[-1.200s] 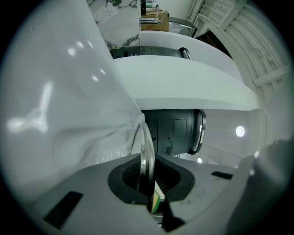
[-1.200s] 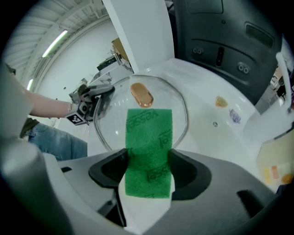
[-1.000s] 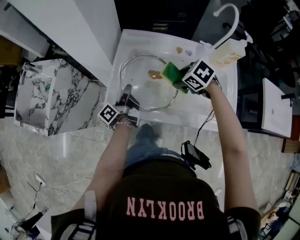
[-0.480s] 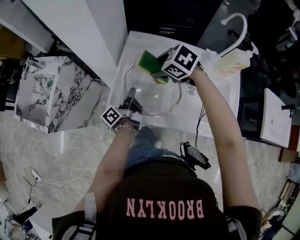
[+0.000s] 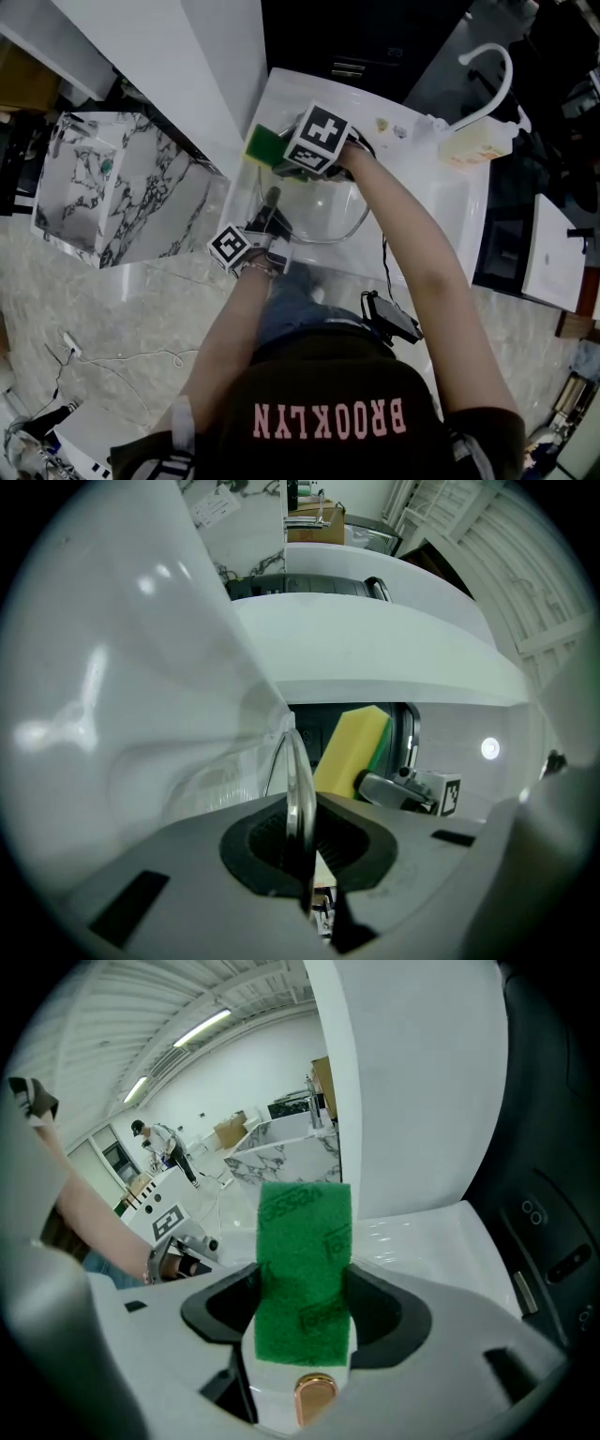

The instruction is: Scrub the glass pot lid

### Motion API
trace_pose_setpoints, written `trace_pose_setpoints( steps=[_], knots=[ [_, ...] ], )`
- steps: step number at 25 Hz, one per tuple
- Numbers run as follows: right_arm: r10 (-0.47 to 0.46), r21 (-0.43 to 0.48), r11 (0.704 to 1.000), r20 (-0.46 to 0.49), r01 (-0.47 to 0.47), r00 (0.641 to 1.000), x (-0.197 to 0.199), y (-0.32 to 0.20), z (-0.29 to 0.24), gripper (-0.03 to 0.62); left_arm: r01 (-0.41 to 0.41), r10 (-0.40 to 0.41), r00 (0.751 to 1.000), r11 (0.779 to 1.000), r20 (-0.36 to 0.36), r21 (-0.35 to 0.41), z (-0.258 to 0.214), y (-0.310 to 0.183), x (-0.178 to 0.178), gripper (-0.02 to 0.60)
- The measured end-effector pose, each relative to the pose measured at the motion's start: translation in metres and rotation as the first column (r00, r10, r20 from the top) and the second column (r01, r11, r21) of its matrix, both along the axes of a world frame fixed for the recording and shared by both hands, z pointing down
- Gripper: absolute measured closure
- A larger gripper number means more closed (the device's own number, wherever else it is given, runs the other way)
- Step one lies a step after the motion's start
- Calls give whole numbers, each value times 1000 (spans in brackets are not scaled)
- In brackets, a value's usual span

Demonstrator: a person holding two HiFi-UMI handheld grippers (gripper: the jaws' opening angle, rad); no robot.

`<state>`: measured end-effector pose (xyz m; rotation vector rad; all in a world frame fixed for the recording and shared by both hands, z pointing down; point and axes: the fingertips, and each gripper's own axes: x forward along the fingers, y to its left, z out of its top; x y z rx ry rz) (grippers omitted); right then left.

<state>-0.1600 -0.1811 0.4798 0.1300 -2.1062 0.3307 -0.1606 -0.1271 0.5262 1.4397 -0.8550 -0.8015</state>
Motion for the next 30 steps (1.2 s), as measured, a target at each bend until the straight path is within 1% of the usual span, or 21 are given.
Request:
trace_pose_setpoints(
  steps=[5, 8, 14, 17, 20, 25, 30],
  knots=[
    [-31, -41, 999, -56, 29, 998, -8, 2, 28, 322, -1, 1, 1000, 1000, 13, -7, 1, 0, -2, 563],
    [-40, -58, 998, -89, 35, 995, -8, 1, 39, 322, 1, -1, 1000, 1000, 9, -6, 1, 0, -1, 563],
    [-43, -79, 996, -92, 36, 995, 1, -7, 43, 321, 0, 0, 1000, 1000, 19, -14, 3, 0, -1, 563],
    [-12, -86, 996, -85, 4, 996, 8, -14, 45, 321, 0, 0, 1000, 1000, 16, -7, 2, 0, -1, 563],
    [43, -108, 993, -64, -50, 997, 13, -23, 48, 321, -2, 2, 1000, 1000, 19, -2, 3, 0, -1, 563],
    [111, -150, 982, -44, -116, 993, 20, -39, 53, 321, -2, 2, 1000, 1000, 18, 1, 2, -1, -1, 563],
    [176, -175, 968, -30, -179, 984, 29, -54, 59, 319, -4, 4, 1000, 1000, 24, 1, 3, -1, -2, 563]
  ],
)
